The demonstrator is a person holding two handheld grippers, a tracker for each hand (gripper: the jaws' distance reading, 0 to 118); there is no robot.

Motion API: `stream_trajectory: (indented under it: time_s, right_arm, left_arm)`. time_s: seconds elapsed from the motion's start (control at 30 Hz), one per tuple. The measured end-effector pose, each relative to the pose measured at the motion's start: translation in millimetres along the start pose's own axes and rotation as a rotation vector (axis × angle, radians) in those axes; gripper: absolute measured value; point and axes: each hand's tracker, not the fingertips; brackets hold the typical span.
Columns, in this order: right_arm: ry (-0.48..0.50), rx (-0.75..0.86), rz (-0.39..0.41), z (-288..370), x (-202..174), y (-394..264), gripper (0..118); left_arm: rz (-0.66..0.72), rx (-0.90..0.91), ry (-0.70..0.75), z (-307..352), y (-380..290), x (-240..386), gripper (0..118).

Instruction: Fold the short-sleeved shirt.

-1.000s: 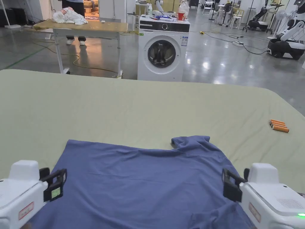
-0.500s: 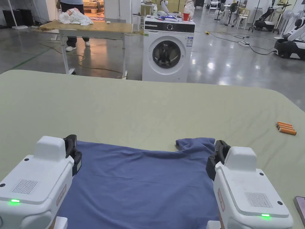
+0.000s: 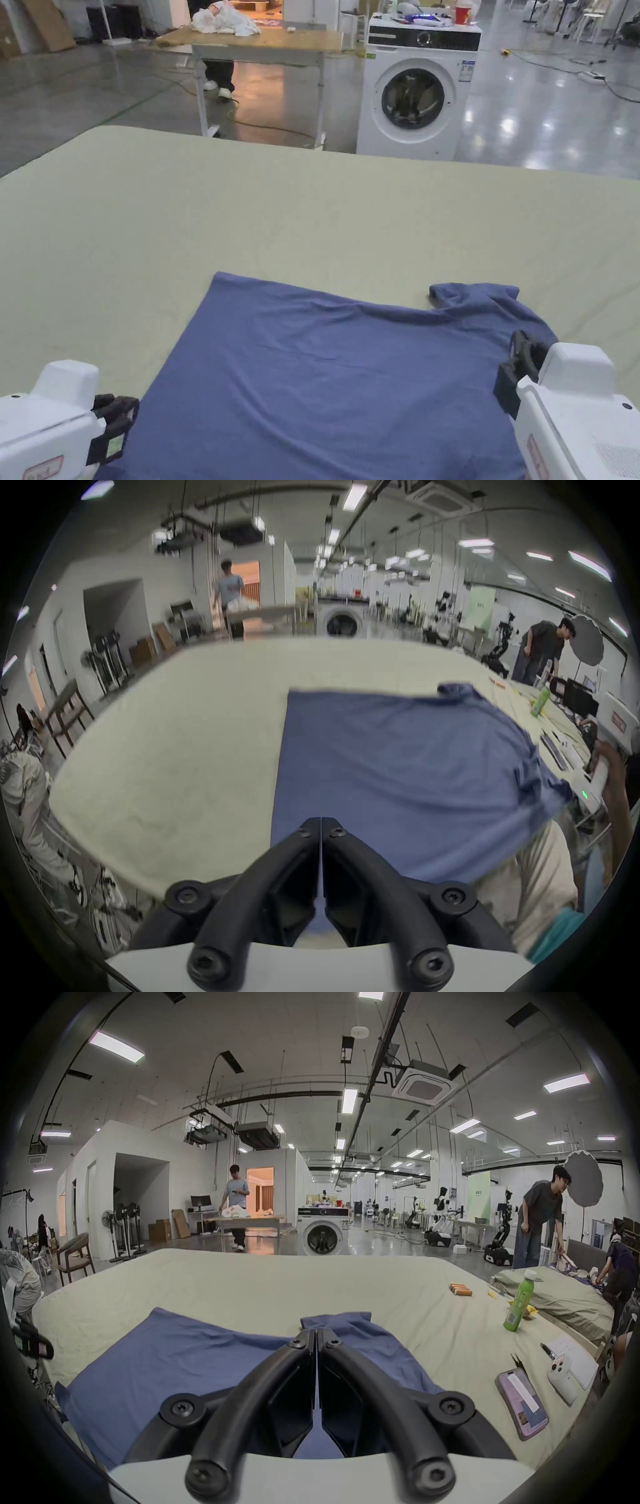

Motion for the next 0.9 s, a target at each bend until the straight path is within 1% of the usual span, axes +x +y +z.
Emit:
stream_trajectory:
  time_s: [0.07,0.13,0.17,0.2,0.33,0.37,0.4,0.47,0.5,0.53,0.57,0.6,0.63,0.77,0.83,0.9]
  right_arm:
    - [0.008,-0.016,0.007,-1,-1,-4,0]
    - [0.014,-0.031,0.012,-2,-3,-7,0]
    - [0.017,-0.036,0.016,-3,-3,-9,0]
    - [0.020,-0.044,0.022,-3,-3,-10,0]
    - [0.021,-0.068,0.033,-3,-1,-13,0]
    - [0.016,-0.076,0.037,-2,1,-14,0]
    - [0.013,-0.082,0.036,0,3,-15,0]
    - [0.007,-0.099,0.039,3,10,-17,0]
    - [0.001,-0.114,0.046,5,14,-18,0]
    - [-0.006,-0.129,0.051,7,18,-20,0]
    - [-0.010,-0.154,0.053,9,24,-21,1]
    - [-0.012,-0.175,0.054,12,30,-22,1]
    - [-0.017,-0.189,0.052,15,37,-23,5]
    - [-0.045,-0.305,0.074,34,68,-28,28]
    - [-0.057,-0.406,0.095,41,85,-33,60]
    - [-0.053,-0.484,0.092,49,102,-42,62]
  left_arm:
    - [0.026,-0.070,0.010,-2,-16,-9,22]
    - [0.059,-0.106,0.025,-10,-27,-17,51]
    - [0.087,-0.127,0.036,-15,-31,-20,56]
    - [0.107,-0.159,0.043,-20,-33,-20,58]
    - [0.153,-0.255,0.098,-49,-43,-25,57]
    - [0.144,-0.273,0.122,-55,-46,-25,54]
    - [0.133,-0.256,0.111,-59,-49,-21,53]
    - [0.094,-0.237,0.142,-58,-48,-12,45]
    - [0.090,-0.244,0.147,-60,-47,-8,36]
    - [0.086,-0.247,0.137,-61,-47,-6,21]
    - [0.085,-0.250,0.105,-63,-46,-4,11]
    - [0.091,-0.252,0.096,-61,-44,-1,5]
    - [0.098,-0.254,0.064,-63,-44,1,3]
    - [0.080,-0.260,0.080,-62,-42,2,2]
    - [0.098,-0.256,0.067,-60,-42,-1,2]
    - [0.117,-0.248,0.060,-53,-42,3,2]
